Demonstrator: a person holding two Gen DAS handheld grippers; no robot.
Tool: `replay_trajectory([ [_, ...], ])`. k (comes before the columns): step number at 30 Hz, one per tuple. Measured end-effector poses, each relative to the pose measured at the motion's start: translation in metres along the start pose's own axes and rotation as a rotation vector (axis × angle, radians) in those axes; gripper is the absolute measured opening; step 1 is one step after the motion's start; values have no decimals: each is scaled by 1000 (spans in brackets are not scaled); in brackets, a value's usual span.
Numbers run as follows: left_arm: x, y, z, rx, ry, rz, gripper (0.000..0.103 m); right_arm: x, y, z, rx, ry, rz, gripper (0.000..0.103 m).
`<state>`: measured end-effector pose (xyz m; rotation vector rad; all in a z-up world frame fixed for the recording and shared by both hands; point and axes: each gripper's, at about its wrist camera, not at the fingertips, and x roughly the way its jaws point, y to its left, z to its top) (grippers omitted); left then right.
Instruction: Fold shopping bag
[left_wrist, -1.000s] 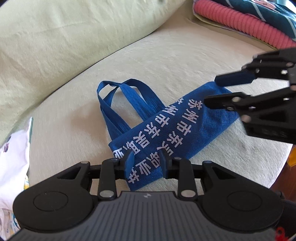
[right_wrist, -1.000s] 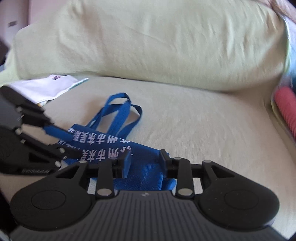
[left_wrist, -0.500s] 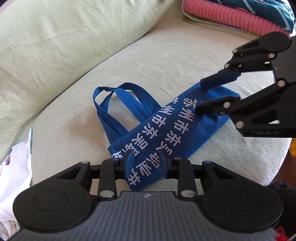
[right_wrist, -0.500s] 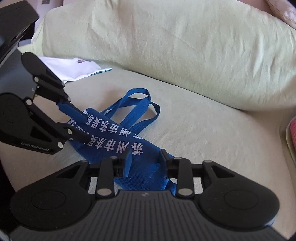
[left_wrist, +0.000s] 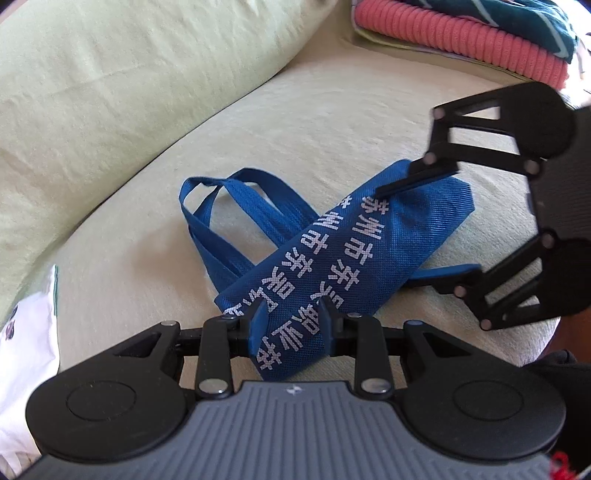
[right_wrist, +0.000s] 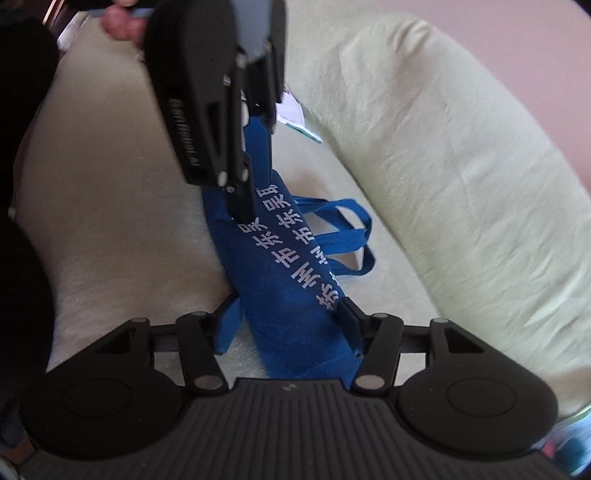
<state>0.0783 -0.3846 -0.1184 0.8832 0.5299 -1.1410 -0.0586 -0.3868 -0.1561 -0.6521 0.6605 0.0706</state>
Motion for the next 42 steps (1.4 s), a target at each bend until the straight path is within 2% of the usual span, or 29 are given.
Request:
replay_trajectory([
  [3,-15,-11,-13,164,-78,46,40,-1,-12,2,33,19,50,52],
  [5,-23,-26,-31,381,-119,124,43,0,-17,1,44,24,79,52],
  [8,-19,-43,-58,663,-117,204,45,1,-21,1,51,29,110,52],
  [11,-5,-44,-67,793,-98,229,45,2,-22,0,40,30,123,52],
  [15,10,-36,-66,873,-115,226,47,2,-23,-2,34,24,132,52],
  [18,19,-24,-56,864,-114,150,41,5,-23,-5,17,3,119,52],
  [21,11,-1,-39,732,-92,10,39,10,-23,-8,19,-25,94,51],
  [22,9,5,-36,689,-89,-23,39,11,-23,-9,27,-31,86,46],
  [24,6,17,-28,601,-82,-87,39,12,-33,-5,114,-14,102,42],
  [26,-5,27,-23,507,-62,-164,38,9,-48,1,203,11,166,40],
  [29,-18,39,-16,368,-31,-287,38,2,-68,7,314,68,332,40],
  [32,-25,49,-17,247,-4,-367,37,3,-87,8,448,137,523,40],
  [33,-25,51,-17,224,1,-372,37,9,-95,8,497,164,590,40],
  [39,-13,63,-8,119,18,-335,37,63,-145,-10,756,296,858,40],
  [42,-14,69,-10,94,12,-336,37,83,-159,-22,845,350,951,39],
])
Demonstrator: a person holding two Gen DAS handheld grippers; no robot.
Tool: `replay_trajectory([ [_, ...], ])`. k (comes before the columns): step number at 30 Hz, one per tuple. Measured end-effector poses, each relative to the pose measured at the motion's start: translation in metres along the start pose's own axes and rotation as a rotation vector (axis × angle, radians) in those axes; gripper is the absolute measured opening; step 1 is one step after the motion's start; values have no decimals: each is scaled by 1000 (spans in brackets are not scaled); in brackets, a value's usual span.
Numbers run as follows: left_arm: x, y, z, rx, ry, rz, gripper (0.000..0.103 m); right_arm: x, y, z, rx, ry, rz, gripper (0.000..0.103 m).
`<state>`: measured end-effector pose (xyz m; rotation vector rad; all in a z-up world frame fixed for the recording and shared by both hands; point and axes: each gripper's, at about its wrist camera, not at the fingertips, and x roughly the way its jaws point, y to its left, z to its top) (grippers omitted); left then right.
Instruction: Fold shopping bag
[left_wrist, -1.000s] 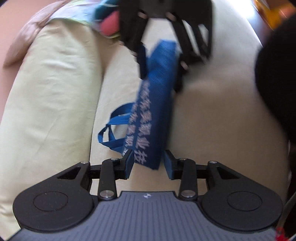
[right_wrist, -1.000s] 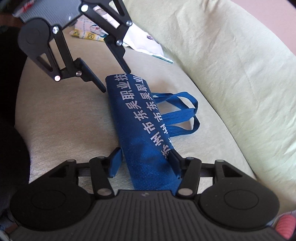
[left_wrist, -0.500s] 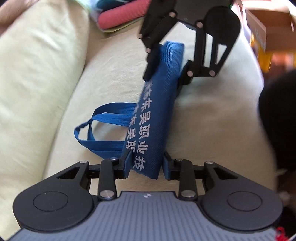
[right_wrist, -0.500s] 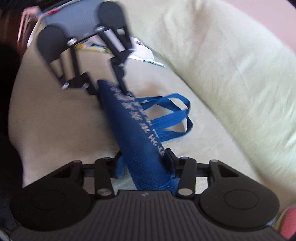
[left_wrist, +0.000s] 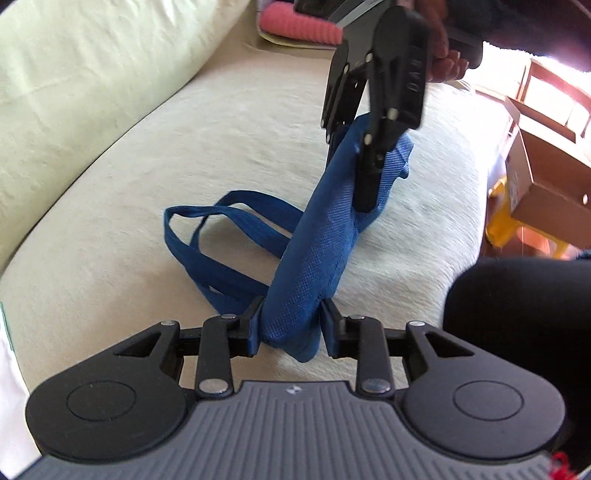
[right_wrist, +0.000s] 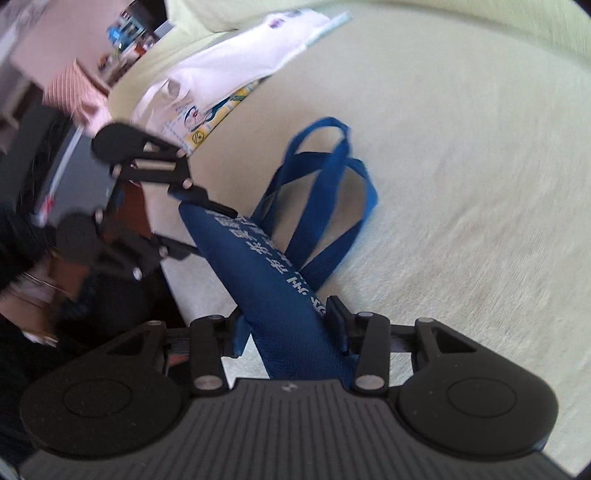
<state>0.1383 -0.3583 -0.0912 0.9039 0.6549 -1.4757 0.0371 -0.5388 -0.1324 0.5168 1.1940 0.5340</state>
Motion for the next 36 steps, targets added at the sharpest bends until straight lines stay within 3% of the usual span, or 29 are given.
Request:
replay_trajectory([
  [4,-10,-1,-4,-19,-10,23,44,3,-21,11,68,28,41,39],
  [13,-23,-20,-2,72,10,202,51,16,-43,32,134,54,75,37],
  [16,-21,-24,-1,124,56,290,51,18,-45,34,151,48,71,36],
  [19,-32,-21,1,119,42,378,42,20,-49,32,173,31,79,36],
  [21,-40,-17,6,52,-40,318,39,21,-51,29,186,12,85,36],
  [22,-39,-18,7,33,-66,276,29,22,-52,28,193,2,88,36],
  [25,-21,-25,8,-14,-108,190,18,22,-54,24,212,-31,93,35],
  [26,-10,-24,8,-45,-105,188,11,22,-54,20,215,-49,93,35],
  [31,18,-14,0,-172,-106,198,8,20,-49,4,219,-153,67,34],
  [34,22,-16,0,-164,-99,206,4,20,-38,-14,202,-291,29,34],
  [36,23,-19,1,-147,-93,217,3,18,-22,-31,193,-416,-52,38],
])
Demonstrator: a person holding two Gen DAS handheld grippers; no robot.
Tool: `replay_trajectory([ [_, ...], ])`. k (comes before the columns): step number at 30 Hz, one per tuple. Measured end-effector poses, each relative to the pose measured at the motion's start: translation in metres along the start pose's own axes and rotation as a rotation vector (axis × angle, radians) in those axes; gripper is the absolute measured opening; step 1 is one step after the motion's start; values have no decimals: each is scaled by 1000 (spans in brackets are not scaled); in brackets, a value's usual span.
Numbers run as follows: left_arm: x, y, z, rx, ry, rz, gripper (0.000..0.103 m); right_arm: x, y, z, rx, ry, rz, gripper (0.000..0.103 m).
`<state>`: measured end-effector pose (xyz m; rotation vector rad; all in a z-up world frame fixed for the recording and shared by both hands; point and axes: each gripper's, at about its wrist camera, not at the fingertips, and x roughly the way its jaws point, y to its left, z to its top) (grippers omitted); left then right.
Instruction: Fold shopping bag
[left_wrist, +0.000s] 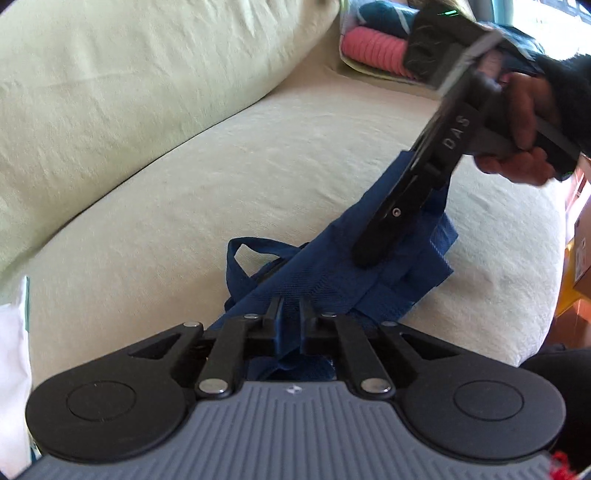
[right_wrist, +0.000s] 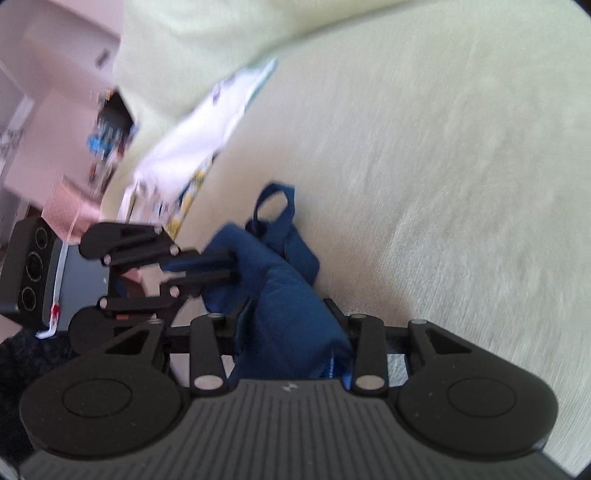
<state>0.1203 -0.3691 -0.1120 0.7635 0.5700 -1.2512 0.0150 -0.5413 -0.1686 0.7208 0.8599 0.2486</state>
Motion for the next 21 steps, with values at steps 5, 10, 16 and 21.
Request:
replay_trajectory([
  [5,-1,-4,1,25,0,9,0,-34,39,-39,13,-355,-328,47],
  [10,-1,-9,2,63,0,18,0,-42,91,-73,-237,-509,-633,14],
  [16,-1,-9,3,68,-6,17,0,9,90,-95,-373,-371,-800,6],
  [21,1,-5,-1,34,-24,2,0,24,72,-107,-376,-331,-859,4],
])
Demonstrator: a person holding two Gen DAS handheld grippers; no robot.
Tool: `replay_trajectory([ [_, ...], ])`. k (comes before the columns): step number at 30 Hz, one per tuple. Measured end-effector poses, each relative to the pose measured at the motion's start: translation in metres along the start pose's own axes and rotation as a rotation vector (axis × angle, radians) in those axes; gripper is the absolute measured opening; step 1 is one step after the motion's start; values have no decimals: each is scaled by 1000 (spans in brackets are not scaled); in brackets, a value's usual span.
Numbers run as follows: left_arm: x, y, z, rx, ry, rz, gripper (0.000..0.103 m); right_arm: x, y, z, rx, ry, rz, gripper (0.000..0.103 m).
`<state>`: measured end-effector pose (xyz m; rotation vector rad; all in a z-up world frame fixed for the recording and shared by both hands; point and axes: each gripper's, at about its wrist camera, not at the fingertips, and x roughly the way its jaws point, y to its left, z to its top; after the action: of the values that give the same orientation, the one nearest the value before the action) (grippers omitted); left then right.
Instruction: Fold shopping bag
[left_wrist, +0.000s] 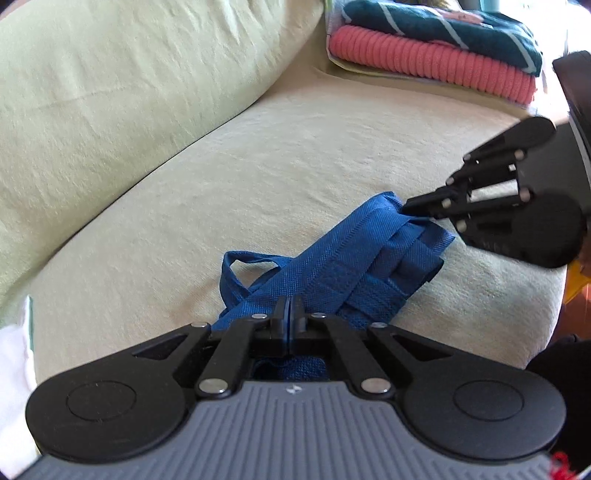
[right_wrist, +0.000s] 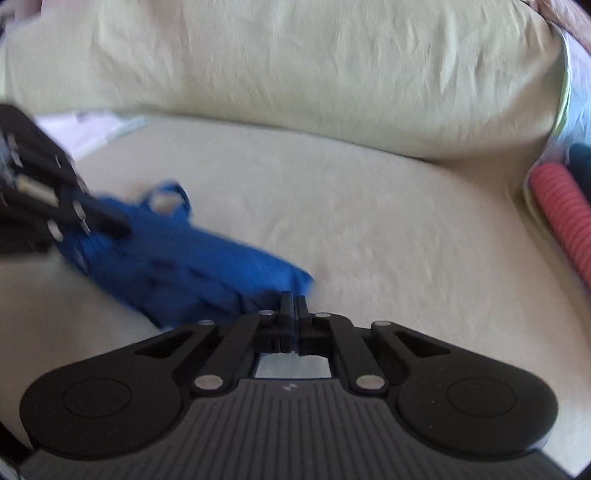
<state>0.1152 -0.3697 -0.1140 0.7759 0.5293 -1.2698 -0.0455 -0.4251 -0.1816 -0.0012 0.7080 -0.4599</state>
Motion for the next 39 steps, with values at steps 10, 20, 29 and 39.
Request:
replay_trajectory([
  [10,1,-4,7,32,21,13,0,-38,-10,41,69,-95,29,6],
  [20,-20,-2,3,-18,-27,78,0,-24,-2,32,177,-61,137,9],
  [29,-14,8,-13,-129,-29,64,0,-24,-8,27,209,-65,164,9],
  [39,-15,0,-21,-122,-50,132,0,-24,-12,26,230,-67,185,9],
])
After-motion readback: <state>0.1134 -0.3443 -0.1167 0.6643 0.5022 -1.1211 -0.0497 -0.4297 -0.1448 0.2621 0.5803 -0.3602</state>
